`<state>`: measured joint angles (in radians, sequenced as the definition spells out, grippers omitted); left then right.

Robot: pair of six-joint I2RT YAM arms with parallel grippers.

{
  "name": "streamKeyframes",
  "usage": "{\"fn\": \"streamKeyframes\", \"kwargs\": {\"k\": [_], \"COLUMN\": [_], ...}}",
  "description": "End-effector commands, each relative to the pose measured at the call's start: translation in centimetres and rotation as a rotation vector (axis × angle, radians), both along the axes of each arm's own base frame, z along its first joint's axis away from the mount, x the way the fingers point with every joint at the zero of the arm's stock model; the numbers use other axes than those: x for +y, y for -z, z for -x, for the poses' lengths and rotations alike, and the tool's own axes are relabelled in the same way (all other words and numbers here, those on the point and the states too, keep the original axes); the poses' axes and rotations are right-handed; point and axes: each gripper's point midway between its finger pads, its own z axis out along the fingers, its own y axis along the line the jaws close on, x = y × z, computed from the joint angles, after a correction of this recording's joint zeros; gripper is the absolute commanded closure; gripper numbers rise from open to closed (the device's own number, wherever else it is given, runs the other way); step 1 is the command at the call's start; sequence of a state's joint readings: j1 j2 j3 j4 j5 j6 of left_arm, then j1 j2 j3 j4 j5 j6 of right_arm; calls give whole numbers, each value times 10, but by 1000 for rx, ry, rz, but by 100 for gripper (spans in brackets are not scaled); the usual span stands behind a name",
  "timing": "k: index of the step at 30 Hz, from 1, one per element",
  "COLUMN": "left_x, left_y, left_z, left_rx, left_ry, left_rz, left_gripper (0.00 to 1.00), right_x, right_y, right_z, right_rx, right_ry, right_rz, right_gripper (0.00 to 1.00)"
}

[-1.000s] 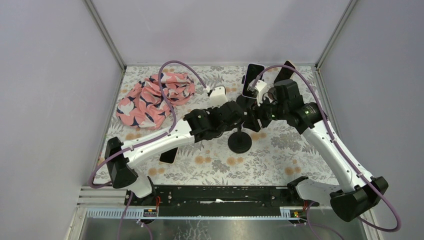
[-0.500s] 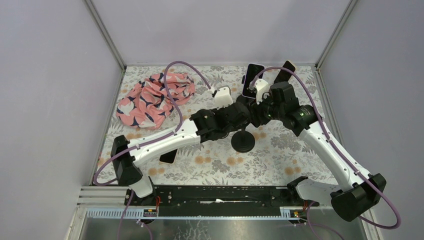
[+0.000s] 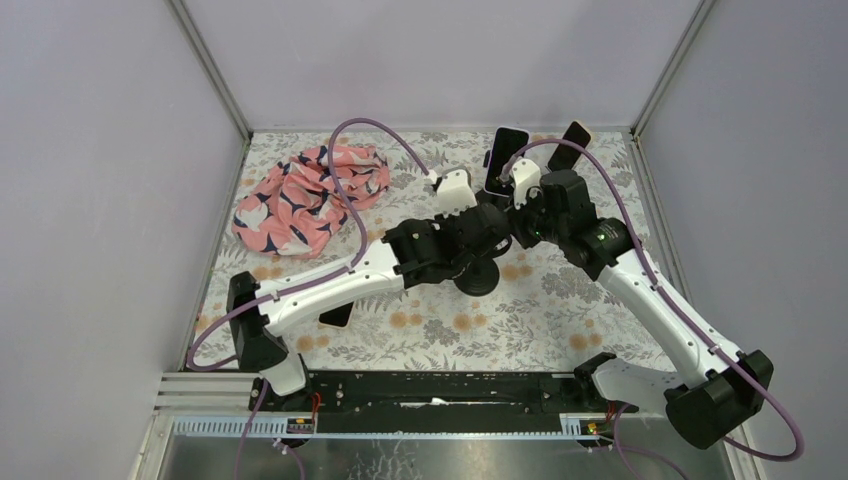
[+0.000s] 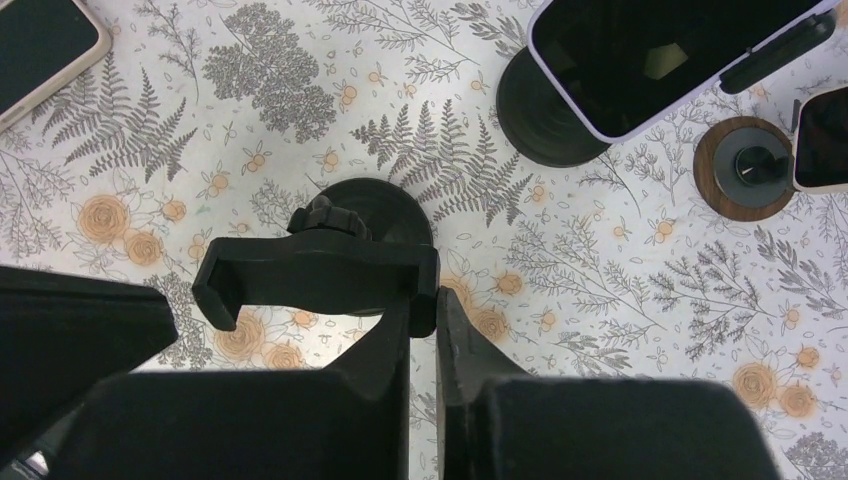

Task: Place the phone on the phone stand
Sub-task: Adjust the phone stand at the center of the board.

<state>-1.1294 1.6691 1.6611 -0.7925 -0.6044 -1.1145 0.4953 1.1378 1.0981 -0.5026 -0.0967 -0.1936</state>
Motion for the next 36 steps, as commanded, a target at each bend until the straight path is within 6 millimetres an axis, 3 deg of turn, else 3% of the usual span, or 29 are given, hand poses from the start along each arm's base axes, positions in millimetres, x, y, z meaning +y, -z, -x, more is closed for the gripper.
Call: {"fn": "streamKeyframes", "kwargs": {"k": [1,3,7,9,11,14,17,21,24,28,30,33,36], "left_x": [-3,-4,-3,2,9,16,18,28,26,14,5,1,21], "left_y": [-22,-21,-32,-44,-52,-49,-71,-71,-58,-40,-45,-55,-29], "left_z": [-11,-11,-11,-10,-6,14,33,39,44,49,48,37,26], "left_rx": [-63,-66,-93,-132,-178,-234,-334,-311,-261,-199,-188,-161,-30], "left_ry": [-24,-20,15,63,135,317,420,465,546,662,675,556,288], "left_rz": [28,19,0,-31,-72,-73,129,268,171,56,69,142,201], "left_gripper": [100,100,88,78,60,40,22,22,29,28,27,27,31], "right_x": [-3,3,9,13,15,16,18,9,9,11,12,11,10], "right_y": [-7,-6,-10,-12,-12,-10,-10,-17,-19,-18,-18,-16,-14], "right_z": [1,7,11,13,14,14,16,14,16,19,20,20,21], "right_rx": [-53,-39,-34,-26,-20,-14,5,34,60,77,84,82,75], "right_ry": [-24,-66,-110,-130,-143,-154,-182,-160,-159,-169,-174,-168,-164], "right_rz": [9,-11,-26,-37,-43,-33,-47,-119,-188,-205,-213,-209,-211], "right_gripper": [96,97,98,97,97,97,97,97,97,96,96,96,93]}}
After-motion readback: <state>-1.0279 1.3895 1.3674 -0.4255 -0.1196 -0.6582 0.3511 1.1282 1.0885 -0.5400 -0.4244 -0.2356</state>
